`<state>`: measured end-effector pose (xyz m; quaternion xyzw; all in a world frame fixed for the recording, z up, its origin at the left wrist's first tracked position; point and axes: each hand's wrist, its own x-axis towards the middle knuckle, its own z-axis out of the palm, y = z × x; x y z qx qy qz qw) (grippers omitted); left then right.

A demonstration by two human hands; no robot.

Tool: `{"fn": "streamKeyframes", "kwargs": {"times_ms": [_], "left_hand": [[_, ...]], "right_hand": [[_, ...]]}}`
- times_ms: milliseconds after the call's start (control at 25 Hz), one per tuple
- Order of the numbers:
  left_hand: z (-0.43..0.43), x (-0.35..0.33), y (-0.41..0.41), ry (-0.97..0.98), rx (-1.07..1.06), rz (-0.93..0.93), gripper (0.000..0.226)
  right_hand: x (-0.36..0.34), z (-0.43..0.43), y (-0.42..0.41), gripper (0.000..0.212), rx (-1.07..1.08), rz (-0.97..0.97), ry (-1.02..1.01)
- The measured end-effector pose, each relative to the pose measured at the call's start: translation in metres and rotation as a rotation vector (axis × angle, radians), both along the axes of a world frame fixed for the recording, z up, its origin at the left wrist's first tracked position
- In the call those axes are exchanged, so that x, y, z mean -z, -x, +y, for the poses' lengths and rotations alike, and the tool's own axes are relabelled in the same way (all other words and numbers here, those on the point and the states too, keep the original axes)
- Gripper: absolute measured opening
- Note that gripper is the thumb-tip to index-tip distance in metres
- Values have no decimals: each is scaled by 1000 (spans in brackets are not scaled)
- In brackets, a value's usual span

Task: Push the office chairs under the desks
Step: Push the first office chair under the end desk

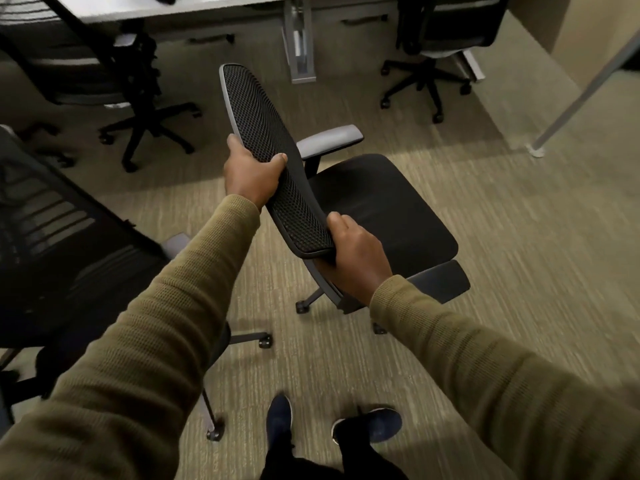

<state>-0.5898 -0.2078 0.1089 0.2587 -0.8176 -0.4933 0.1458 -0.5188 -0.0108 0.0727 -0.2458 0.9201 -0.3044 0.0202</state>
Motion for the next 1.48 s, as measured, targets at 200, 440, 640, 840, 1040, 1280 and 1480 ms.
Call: {"fn": "streamKeyframes", "kwargs": {"times_ms": [200, 440, 640, 840, 1040, 1280, 1480], "left_hand": [[104, -4, 29, 11, 89, -26, 62], [217, -8, 64, 61, 256, -87, 75], [307, -9, 100, 76, 439, -98, 65], [400, -4, 140, 83, 652, -87, 68], [500, 1, 188, 137, 862, -73, 82], [625, -4, 223, 475, 1283, 217, 89], [720, -1, 225, 615, 1623, 324, 69]], "right_hand": [[-4, 95, 12, 40, 119, 6, -22], [-13, 191, 18, 35, 238, -12, -92], [-23, 257, 27, 39, 390, -51, -159], [-34, 317, 47, 48, 531, -111, -270], [-57, 373, 96, 77, 704, -317, -485], [-64, 430, 152, 102, 1145, -409, -415], [-63, 487, 155, 60, 1441, -405, -264]]}}
